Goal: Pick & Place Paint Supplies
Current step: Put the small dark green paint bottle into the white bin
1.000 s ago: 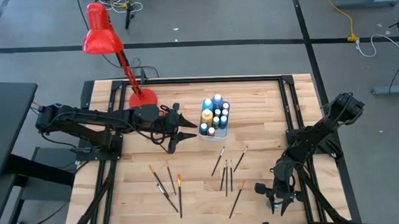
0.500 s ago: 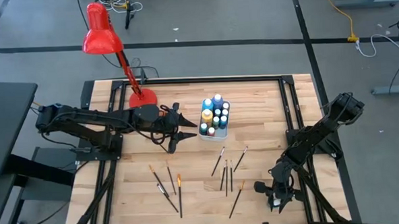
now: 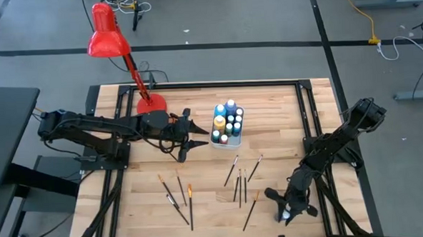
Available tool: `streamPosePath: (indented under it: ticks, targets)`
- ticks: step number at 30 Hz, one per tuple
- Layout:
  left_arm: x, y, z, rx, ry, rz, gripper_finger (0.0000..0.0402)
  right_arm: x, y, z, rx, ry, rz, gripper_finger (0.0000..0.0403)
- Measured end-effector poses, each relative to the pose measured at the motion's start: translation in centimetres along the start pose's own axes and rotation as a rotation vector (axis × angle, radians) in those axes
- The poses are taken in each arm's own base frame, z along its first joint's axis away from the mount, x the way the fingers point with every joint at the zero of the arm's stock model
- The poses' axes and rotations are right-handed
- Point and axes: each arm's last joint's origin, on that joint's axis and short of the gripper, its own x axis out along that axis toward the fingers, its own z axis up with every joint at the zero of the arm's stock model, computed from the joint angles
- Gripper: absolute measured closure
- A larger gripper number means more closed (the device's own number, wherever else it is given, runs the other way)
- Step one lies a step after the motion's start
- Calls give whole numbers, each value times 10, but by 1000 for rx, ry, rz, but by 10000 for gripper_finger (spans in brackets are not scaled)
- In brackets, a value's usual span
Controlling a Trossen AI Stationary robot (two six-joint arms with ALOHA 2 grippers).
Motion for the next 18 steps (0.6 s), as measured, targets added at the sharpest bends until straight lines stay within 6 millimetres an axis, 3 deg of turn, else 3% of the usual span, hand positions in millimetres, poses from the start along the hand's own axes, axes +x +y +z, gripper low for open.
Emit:
streamPosePath:
  ticks: [8,18]
  targets:
    - [0,0,-1,61,6,0,235,-8,-21,17,-96,-162,-229,297]
    - [0,0,-2,101,24,-2,235,-42,-78,21,-42,-243,-726,290]
